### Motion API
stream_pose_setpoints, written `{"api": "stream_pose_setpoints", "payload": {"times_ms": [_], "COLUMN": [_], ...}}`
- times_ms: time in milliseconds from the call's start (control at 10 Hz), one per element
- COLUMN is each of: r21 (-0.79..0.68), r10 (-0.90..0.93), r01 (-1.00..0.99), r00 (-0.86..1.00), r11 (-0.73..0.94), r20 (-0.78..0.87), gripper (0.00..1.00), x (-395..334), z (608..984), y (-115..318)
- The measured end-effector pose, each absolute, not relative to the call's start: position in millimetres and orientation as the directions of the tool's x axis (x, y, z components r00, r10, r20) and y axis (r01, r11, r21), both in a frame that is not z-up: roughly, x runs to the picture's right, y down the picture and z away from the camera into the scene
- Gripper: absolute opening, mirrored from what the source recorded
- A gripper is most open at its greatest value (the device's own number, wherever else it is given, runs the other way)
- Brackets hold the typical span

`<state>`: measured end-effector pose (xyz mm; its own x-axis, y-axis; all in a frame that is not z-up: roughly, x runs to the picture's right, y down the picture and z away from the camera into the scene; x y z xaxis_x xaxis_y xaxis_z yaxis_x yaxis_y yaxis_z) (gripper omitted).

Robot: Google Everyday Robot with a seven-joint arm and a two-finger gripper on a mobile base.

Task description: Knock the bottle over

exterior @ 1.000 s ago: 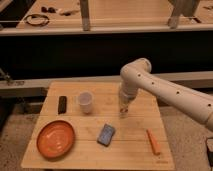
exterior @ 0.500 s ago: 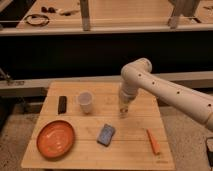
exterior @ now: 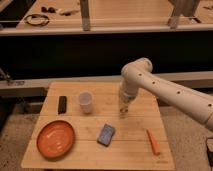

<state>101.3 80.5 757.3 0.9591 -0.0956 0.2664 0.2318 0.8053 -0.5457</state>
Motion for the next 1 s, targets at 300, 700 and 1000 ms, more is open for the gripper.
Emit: {"api": "stream_pose_setpoints", "payload": {"times_ms": [300,700,1000], "r21": [-0.545,-0.543,-0.542], "r10": [-0.089,-0.079,-0.073], "r01": [0.226,0.218,0.213], "r00": [0.96,0.96,0.961], "r11": [0.807,0.811,0.813], "r20": [0.267,0.268,0.268], "gripper": [0.05,0.05,0.05], "x": [101.3,101.8,101.9], "z": [757.9,758.8,759.1], "y": [79.5,78.2,77.0]}}
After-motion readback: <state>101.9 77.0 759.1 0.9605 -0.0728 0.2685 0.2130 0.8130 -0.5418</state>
